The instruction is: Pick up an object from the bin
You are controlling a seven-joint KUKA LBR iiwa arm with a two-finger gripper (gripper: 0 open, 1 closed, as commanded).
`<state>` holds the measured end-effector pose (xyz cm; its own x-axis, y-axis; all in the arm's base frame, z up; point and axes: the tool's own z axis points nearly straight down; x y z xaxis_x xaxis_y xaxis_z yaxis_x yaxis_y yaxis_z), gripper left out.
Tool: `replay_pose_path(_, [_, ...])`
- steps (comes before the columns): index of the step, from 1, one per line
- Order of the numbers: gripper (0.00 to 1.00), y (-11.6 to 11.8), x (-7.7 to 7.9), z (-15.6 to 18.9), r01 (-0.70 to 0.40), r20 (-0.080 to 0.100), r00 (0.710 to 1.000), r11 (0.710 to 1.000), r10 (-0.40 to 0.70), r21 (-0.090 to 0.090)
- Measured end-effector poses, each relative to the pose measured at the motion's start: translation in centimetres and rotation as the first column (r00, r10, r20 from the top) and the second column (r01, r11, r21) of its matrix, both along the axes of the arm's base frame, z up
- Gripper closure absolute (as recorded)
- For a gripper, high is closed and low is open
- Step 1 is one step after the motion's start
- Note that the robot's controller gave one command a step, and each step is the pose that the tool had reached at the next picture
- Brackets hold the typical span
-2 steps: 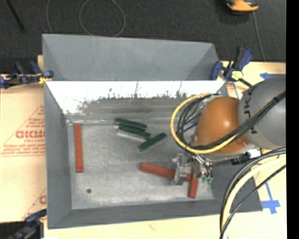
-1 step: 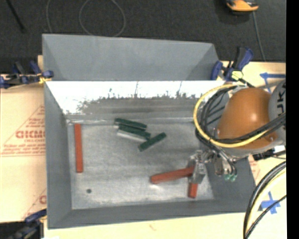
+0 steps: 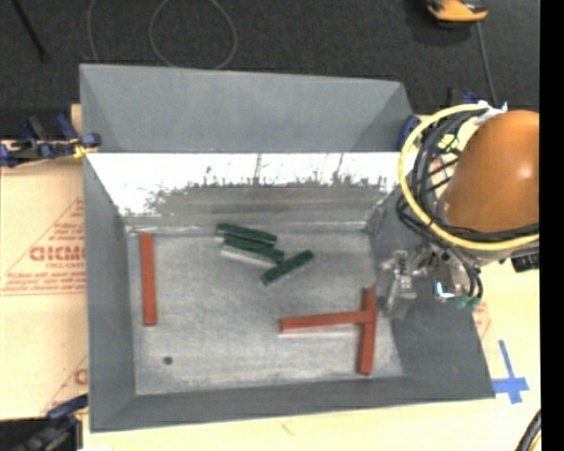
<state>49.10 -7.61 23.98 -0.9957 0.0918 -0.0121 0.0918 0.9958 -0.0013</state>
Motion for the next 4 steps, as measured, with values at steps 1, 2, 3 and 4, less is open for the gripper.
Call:
replay_pose_path(1, [0.00, 0.1, -0.1, -0.5, 0.003, -0.008, 1.000, 1.000, -0.003, 0.002])
replay_pose_path(2, [0.00, -8.9, 1.1, 3.7, -0.066, -0.003, 0.998, 0.998, 0.066, -0.005])
replay_pose_path(3, [0.00, -4.2, 0.8, -11.8, -0.271, -0.015, 0.963, 0.963, 0.271, 0.004])
replay_pose_path(4, [0.00, -0.7, 5.2, -16.9, -0.590, -0.009, 0.808, 0.808, 0.590, -0.001])
